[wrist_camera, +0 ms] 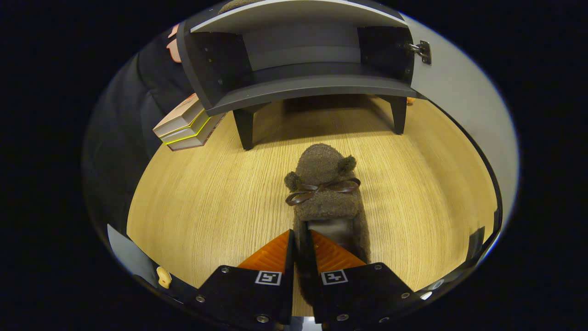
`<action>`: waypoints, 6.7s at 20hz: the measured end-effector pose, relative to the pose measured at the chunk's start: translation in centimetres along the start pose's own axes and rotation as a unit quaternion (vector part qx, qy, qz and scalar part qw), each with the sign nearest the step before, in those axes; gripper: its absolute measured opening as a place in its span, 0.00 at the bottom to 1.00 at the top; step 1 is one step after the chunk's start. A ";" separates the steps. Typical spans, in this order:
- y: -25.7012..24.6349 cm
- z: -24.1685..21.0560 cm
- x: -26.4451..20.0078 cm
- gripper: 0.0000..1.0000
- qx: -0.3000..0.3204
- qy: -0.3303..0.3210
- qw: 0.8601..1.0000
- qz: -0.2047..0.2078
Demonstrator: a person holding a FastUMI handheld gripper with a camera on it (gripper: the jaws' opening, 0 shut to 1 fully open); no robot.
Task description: Open the shoe cabinet door, grab the shoes and put them into the shoe cabinet, then close the shoe cabinet door.
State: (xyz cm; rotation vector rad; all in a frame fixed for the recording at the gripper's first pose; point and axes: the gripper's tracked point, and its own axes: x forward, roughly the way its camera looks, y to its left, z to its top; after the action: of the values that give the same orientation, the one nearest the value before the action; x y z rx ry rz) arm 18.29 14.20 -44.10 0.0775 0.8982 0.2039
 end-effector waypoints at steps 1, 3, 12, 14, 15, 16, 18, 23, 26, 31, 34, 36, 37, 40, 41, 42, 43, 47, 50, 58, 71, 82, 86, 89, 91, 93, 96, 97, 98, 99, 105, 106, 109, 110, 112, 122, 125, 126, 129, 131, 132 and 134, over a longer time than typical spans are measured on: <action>0.1 0.6 0.6 0.17 0.003 -0.004 1.000 0.002; 0.1 1.0 1.5 0.13 0.004 -0.007 1.000 0.004; -0.5 2.7 0.6 0.06 0.015 -0.034 0.999 0.002; -0.6 3.2 -1.1 0.05 0.019 -0.040 0.999 0.006; -0.8 3.6 -2.1 0.06 0.019 -0.045 0.999 0.005; -1.0 4.0 -3.0 0.05 0.016 -0.051 0.999 0.003; -1.1 4.9 -5.0 0.05 0.006 -0.066 0.998 0.000; -1.1 8.0 -10.4 0.05 -0.001 -0.100 0.995 -0.005; -0.8 10.4 -14.1 0.05 -0.016 -0.125 0.992 -0.010; -0.3 16.9 -19.8 0.05 -0.032 -0.180 0.983 -0.010; -0.4 21.3 -21.9 0.05 -0.048 -0.212 0.976 -0.015; -0.7 23.9 -22.6 0.05 -0.060 -0.222 0.973 -0.019; -0.9 25.2 -22.6 0.05 -0.063 -0.226 0.972 -0.019; -1.3 29.1 -22.2 0.05 -0.072 -0.233 0.970 -0.023; -1.3 30.3 -21.9 0.05 -0.073 -0.233 0.969 -0.023; -1.3 31.4 -21.5 0.05 -0.074 -0.235 0.969 -0.021; -1.1 32.5 -21.1 0.05 -0.073 -0.237 0.969 -0.017; -1.2 37.1 -19.1 0.05 -0.073 -0.235 0.969 -0.014; -1.5 40.9 -17.1 0.05 -0.076 -0.232 0.970 -0.015; -2.2 49.0 -11.3 0.05 -0.066 -0.209 0.976 -0.014; -2.7 48.3 -9.2 0.21 -0.063 -0.180 0.981 -0.031; -2.7 42.5 -18.4 0.28 -0.069 -0.231 0.969 -0.054; -1.8 38.7 -23.0 0.28 -0.061 -0.254 0.964 -0.045; -1.9 35.4 -26.3 0.30 -0.062 -0.264 0.961 -0.052; -1.7 33.3 -28.1 0.31 -0.053 -0.273 0.959 -0.049; -2.1 30.8 -29.9 0.30 -0.051 -0.274 0.959 -0.052; -2.1 27.5 -32.7 0.32 -0.042 -0.283 0.957 -0.041; -2.2 26.3 -33.6 0.33 -0.039 -0.285 0.957 -0.038; -2.2 25.4 -34.6 0.33 -0.036 -0.290 0.955 -0.038; -2.4 24.6 -35.6 0.35 -0.036 -0.296 0.954 -0.042; -4.9 19.0 -41.5 0.41 -0.027 -0.328 0.941 -0.072; -5.4 18.2 -42.6 0.42 -0.024 -0.334 0.939 -0.079; -7.5 16.4 -45.0 0.45 -0.009 -0.345 0.933 -0.097; -8.3 15.7 -45.8 0.45 0.001 -0.346 0.933 -0.102; -10.1 14.3 -47.4 0.47 0.014 -0.345 0.932 -0.111; -21.2 13.2 -49.9 0.51 0.047 -0.362 0.918 -0.153; -24.4 13.6 -48.5 0.52 0.058 -0.356 0.922 -0.142; -25.3 13.7 -48.1 0.53 0.060 -0.357 0.922 -0.138; -25.8 14.6 -47.0 0.54 0.056 -0.361 0.925 -0.106; -25.6 15.7 -46.1 0.55 0.043 -0.368 0.925 -0.087; -25.4 15.9 -45.6 0.55 0.036 -0.369 0.925 -0.080; -24.9 16.3 -45.2 0.57 0.026 -0.370 0.926 -0.067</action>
State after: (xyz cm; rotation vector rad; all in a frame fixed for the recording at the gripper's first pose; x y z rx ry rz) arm 7.29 -19.32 -2.97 0.1304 0.1495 0.0129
